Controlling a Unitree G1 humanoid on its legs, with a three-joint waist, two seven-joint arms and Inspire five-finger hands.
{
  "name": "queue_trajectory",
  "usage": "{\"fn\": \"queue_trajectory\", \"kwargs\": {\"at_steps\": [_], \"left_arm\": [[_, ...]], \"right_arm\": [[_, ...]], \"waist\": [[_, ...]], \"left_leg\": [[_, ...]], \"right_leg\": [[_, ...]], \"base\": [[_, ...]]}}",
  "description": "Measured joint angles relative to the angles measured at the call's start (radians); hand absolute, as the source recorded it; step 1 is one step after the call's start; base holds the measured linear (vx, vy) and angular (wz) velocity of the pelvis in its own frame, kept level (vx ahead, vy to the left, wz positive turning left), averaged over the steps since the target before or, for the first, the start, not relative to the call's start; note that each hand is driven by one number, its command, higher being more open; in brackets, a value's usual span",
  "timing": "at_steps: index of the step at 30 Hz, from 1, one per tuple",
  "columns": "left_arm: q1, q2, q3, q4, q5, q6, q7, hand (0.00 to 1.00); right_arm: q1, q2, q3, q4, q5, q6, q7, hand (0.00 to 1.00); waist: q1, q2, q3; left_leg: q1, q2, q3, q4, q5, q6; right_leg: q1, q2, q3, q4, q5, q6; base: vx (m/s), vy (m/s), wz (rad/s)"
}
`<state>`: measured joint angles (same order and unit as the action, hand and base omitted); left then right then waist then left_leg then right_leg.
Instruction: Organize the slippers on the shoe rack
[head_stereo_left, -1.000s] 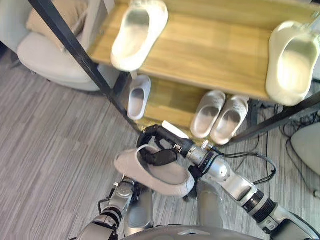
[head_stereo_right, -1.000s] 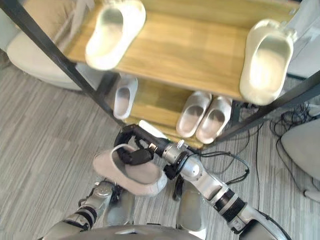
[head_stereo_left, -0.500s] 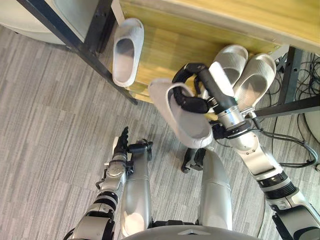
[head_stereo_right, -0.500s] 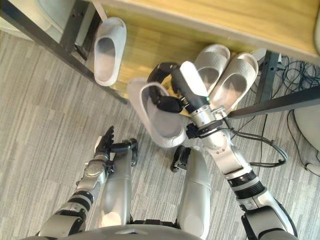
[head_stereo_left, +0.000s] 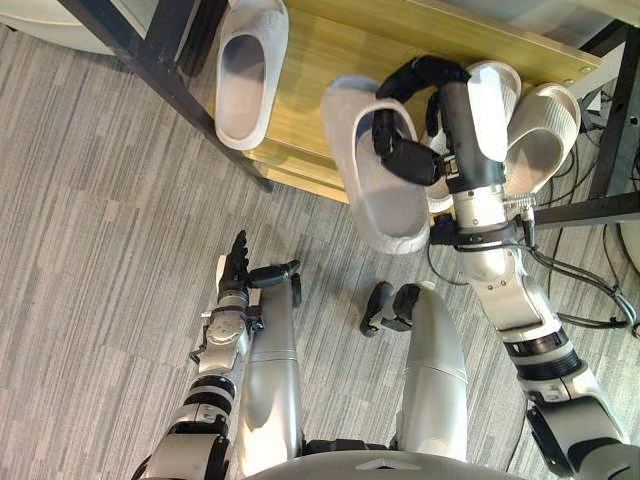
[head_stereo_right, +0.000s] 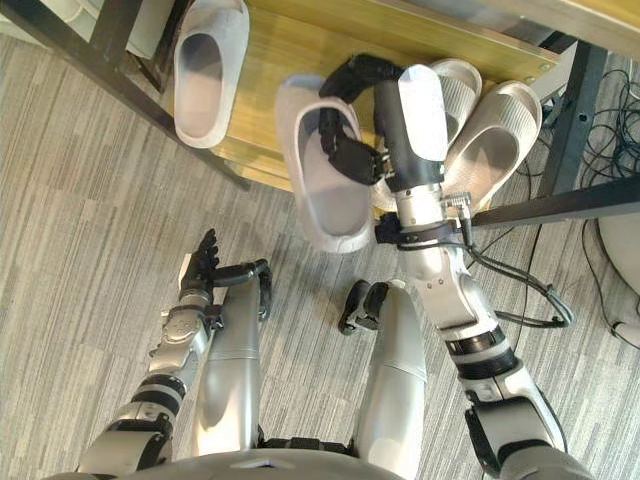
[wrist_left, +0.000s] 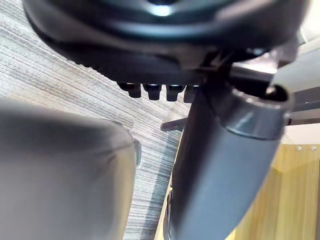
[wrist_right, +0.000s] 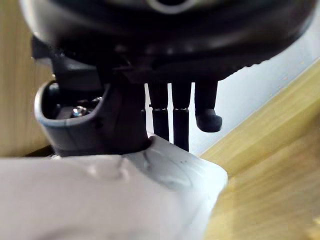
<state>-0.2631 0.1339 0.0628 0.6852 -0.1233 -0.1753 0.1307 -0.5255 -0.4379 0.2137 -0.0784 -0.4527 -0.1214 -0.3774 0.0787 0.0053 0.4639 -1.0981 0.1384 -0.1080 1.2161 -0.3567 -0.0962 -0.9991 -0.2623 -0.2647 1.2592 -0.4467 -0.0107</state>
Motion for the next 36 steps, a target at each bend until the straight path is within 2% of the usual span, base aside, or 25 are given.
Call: {"fn": "queue_trajectory", "kwargs": {"at_steps": [4, 14, 15, 18, 22, 24, 26, 36], "left_arm": [[-0.002, -0.019, -0.001, -0.023, 0.0, -0.001, 0.014, 1.0], [-0.034, -0.033, -0.018, -0.033, -0.004, -0.014, 0.038, 1.0], [-0.036, -0.034, -0.021, -0.033, -0.004, -0.014, 0.038, 1.0], [-0.037, -0.025, -0.021, -0.027, -0.004, -0.015, 0.047, 1.0], [-0.03, -0.003, -0.018, 0.052, -0.026, 0.004, 0.065, 1.0], [-0.029, -0.005, -0.035, 0.042, -0.022, -0.002, 0.07, 1.0], [-0.029, -0.008, -0.043, 0.042, -0.022, -0.008, 0.071, 1.0], [-0.027, -0.011, -0.042, 0.045, -0.02, 0.006, 0.073, 1.0]], "right_arm": [[-0.069, 0.001, 0.002, 0.083, 0.0, 0.033, -0.024, 0.0], [-0.282, 0.005, 0.009, 0.297, 0.023, 0.068, -0.036, 0.0], [-0.296, 0.005, 0.012, 0.312, 0.024, 0.069, -0.038, 1.0], [-0.36, 0.01, 0.036, 0.371, 0.028, 0.069, -0.046, 1.0], [-0.376, 0.02, 0.02, 0.407, 0.065, 0.072, -0.091, 1.0], [-0.401, 0.058, 0.003, 0.469, 0.11, 0.081, -0.1, 1.0], [-0.404, 0.081, 0.0, 0.479, 0.148, 0.086, -0.105, 1.0], [-0.375, 0.144, -0.041, 0.472, 0.217, 0.087, -0.11, 1.0]], "waist": [[0.022, 0.0, 0.0], [0.048, -0.001, 0.0], [0.05, -0.001, 0.0], [0.064, -0.002, -0.001], [0.064, -0.003, -0.001], [0.07, -0.003, -0.002], [0.071, -0.004, -0.002], [0.077, -0.011, -0.011]], "left_leg": [[-0.018, -0.011, -0.014, 0.004, 0.001, -0.001], [-0.071, -0.055, -0.041, 0.007, 0.003, -0.005], [-0.073, -0.06, -0.042, 0.008, 0.003, -0.005], [-0.091, -0.069, -0.043, 0.012, 0.003, -0.005], [-0.107, -0.074, -0.05, 0.021, 0.004, -0.005], [-0.109, -0.083, -0.051, 0.023, 0.006, -0.005], [-0.111, -0.097, -0.051, 0.018, 0.012, -0.005], [-0.103, -0.094, -0.048, 0.022, 0.012, -0.006]], "right_leg": [[-0.001, -0.016, -0.018, 0.01, -0.013, -0.001], [-0.016, -0.065, -0.061, 0.025, -0.037, 0.003], [-0.017, -0.071, -0.063, 0.028, -0.041, 0.006], [-0.033, -0.083, -0.066, 0.038, -0.047, 0.006], [-0.034, -0.092, -0.082, 0.046, -0.053, 0.005], [-0.034, -0.102, -0.083, 0.054, -0.061, 0.007], [-0.033, -0.119, -0.087, 0.063, -0.068, 0.006], [-0.026, -0.118, -0.085, 0.065, -0.069, 0.005]], "base": [[0.01, -0.031, 0.16], [0.04, 0.009, 0.16], [0.04, 0.024, 0.2], [0.02, 0.016, 0.09], [0.01, 0.027, 0.08], [-0.01, 0.017, 0.11], [0.0, 0.002, 0.21], [0.0, 0.002, 0.02]]}}
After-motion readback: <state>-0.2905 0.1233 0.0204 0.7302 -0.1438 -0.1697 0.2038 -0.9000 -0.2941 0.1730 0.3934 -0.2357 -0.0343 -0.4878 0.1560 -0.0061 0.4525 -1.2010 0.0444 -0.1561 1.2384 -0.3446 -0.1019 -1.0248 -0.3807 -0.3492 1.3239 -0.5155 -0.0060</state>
